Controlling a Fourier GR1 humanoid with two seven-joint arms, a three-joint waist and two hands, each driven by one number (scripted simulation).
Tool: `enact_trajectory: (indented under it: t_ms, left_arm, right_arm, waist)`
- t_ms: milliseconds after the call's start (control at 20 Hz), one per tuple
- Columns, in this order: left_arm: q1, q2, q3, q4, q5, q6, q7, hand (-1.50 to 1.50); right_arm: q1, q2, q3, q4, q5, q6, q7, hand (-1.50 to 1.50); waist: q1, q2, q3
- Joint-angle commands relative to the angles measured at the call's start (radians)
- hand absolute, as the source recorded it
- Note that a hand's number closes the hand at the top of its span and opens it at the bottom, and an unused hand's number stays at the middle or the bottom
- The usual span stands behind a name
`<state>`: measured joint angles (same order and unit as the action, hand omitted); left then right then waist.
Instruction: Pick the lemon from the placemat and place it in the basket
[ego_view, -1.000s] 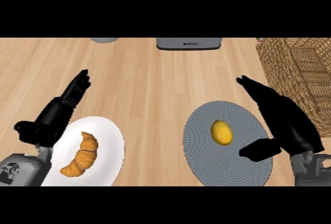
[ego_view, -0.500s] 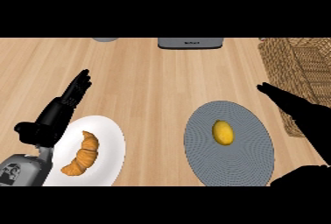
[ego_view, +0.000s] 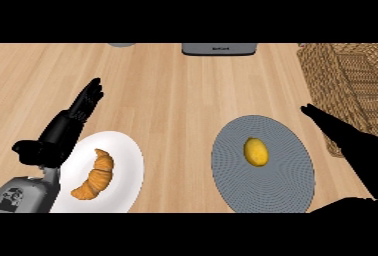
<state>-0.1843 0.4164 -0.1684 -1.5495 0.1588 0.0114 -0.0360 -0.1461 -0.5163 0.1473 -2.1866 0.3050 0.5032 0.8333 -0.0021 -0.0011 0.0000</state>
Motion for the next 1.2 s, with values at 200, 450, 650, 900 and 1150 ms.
enact_trajectory:
  t_ms: [200, 450, 650, 900, 1150]
  left_arm:
    - [-0.028, -0.014, 0.038, -0.046, 0.004, -0.05, 0.101, 0.0]
    - [0.004, -0.064, 0.033, -0.036, -0.065, -0.035, 0.064, 0.0]
    - [-0.019, -0.046, 0.121, 0.026, -0.055, -0.118, 0.023, 0.0]
    - [0.014, -0.107, 0.107, -0.038, -0.101, -0.112, 0.051, 0.0]
    - [0.069, -0.114, 0.131, -0.091, -0.11, -0.141, 0.065, 0.0]
  right_arm:
    - [0.038, 0.174, 0.139, 0.194, 0.281, -0.192, -0.177, -1.5]
    - [0.086, 0.169, 0.112, 0.383, 0.373, -0.288, -0.411, -1.5]
    - [0.073, 0.213, 0.095, 0.398, 0.417, -0.302, -0.41, -1.5]
    - [0.062, 0.251, 0.077, 0.513, 0.446, -0.338, -0.53, -1.5]
    - [0.054, 0.242, 0.018, 0.442, 0.396, -0.265, -0.551, -1.5]
  waist:
    - [0.008, 0.001, 0.001]
    - [0.005, 0.002, 0.001]
    - [0.001, 0.001, 0.0]
    - [0.003, 0.001, 0.0]
    - [0.004, 0.0, 0.0]
